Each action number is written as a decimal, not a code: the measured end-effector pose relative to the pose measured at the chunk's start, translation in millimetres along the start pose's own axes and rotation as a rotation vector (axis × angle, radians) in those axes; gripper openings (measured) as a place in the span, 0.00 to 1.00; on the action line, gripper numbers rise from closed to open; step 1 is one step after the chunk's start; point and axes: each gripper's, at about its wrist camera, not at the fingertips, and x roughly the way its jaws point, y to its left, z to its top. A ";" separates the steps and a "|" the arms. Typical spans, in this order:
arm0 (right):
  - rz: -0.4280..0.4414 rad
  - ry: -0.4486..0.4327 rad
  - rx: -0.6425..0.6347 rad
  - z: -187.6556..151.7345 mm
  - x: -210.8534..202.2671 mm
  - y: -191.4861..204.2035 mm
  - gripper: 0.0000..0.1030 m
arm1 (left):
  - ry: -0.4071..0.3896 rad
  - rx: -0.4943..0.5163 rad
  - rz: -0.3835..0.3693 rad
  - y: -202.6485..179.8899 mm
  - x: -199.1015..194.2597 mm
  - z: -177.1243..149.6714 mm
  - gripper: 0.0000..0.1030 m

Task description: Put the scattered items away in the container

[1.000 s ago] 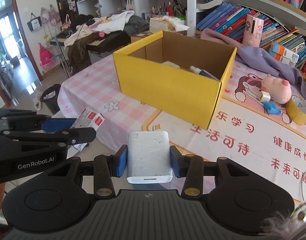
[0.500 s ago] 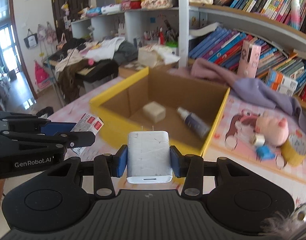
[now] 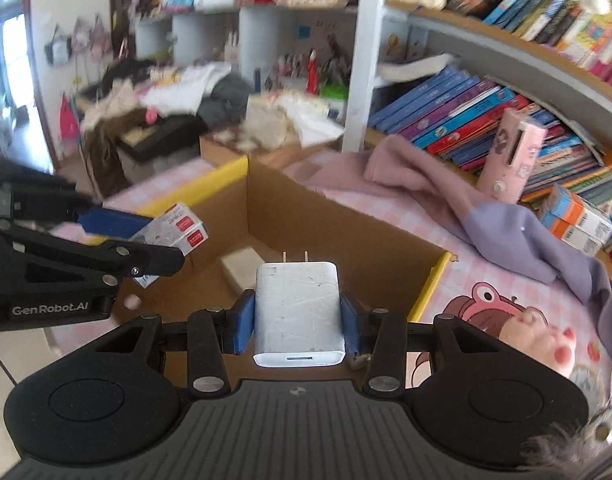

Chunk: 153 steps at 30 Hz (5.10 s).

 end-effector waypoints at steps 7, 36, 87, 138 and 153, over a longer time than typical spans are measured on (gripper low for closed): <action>0.033 0.118 -0.102 -0.8 48.6 -3.8 0.40 | 0.125 0.033 -0.028 5.5 51.7 2.7 0.27; 0.144 0.324 -0.243 2.0 91.8 4.9 0.41 | 0.293 0.109 -0.085 10.1 94.6 7.2 0.37; -0.202 -0.166 0.176 -118.5 -167.9 47.2 0.62 | -0.128 -0.142 0.119 -55.7 -143.3 -106.0 0.72; -0.378 0.017 0.290 -215.1 -184.1 29.9 0.85 | 0.054 0.001 0.013 -155.9 -105.5 -139.7 0.94; -0.375 0.051 0.327 -221.4 -169.5 -1.0 0.85 | 0.090 0.075 -0.039 -181.2 -76.5 -127.2 0.94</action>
